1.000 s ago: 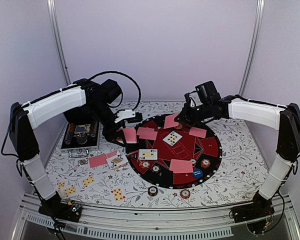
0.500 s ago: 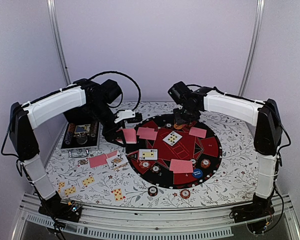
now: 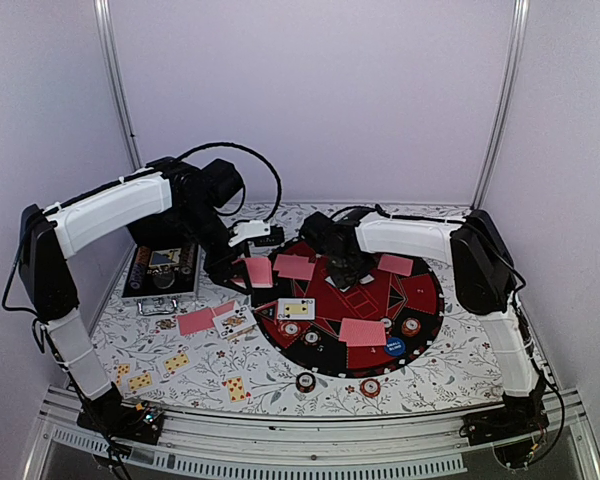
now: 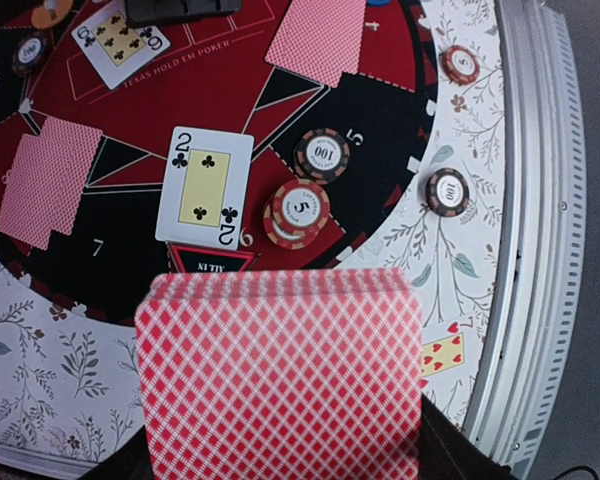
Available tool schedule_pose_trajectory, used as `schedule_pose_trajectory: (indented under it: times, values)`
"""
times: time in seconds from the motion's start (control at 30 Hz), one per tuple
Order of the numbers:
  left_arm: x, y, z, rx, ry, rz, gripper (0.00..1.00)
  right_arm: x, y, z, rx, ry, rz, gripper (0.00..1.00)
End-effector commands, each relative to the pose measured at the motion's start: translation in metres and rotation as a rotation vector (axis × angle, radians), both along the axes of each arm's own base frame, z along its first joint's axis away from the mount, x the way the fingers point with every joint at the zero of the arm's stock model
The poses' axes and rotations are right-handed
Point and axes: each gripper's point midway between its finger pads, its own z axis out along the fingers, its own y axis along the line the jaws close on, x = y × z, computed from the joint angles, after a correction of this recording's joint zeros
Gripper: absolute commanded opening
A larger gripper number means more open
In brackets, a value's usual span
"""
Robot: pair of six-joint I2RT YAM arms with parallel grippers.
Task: Distribute texas hold em gaming equipment
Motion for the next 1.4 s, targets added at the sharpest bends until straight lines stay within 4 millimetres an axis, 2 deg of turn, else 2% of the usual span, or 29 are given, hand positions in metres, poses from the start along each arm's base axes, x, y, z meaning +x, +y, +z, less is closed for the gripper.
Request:
schedule_pose_trajectory:
  times: [0.0,0.2,0.37,0.47,0.57,0.8,0.9,1.07,1.17,1.37]
  values:
    - [0.003,-0.004,0.012,-0.037,-0.011,-0.004,0.24,-0.004,0.008,-0.012,-0.011,0.033,0.025,0.06]
    - [0.003,-0.004,0.013,-0.034,-0.011,-0.003,0.24,-0.011,0.026,-0.03,0.087,0.093,0.047,0.1]
    - [0.002,-0.003,0.013,-0.032,-0.009,-0.004,0.24,-0.015,0.036,-0.034,0.144,0.128,0.057,0.28]
    - [0.002,-0.003,0.014,-0.034,-0.011,-0.004,0.25,-0.015,0.038,-0.03,0.181,0.138,0.048,0.41]
    - [0.003,-0.004,0.015,-0.038,-0.015,-0.005,0.24,-0.015,0.042,-0.026,0.253,0.163,0.041,0.45]
    - [0.003,-0.004,0.015,-0.039,-0.018,-0.006,0.25,-0.012,0.057,0.022,0.56,0.192,0.048,0.49]
    - [0.003,-0.004,0.015,-0.038,-0.016,-0.004,0.25,-0.016,0.074,0.062,0.795,0.211,0.088,0.56]
    - [0.004,-0.004,0.014,-0.039,-0.019,-0.004,0.24,-0.043,0.102,0.131,1.151,0.247,0.206,0.74]
    - [0.005,-0.005,0.015,-0.041,-0.019,-0.002,0.24,-0.058,0.118,0.156,1.32,0.302,0.264,0.77]
    - [0.005,-0.005,0.017,-0.046,-0.027,0.0,0.24,-0.089,0.143,0.165,1.509,0.456,0.333,0.81]
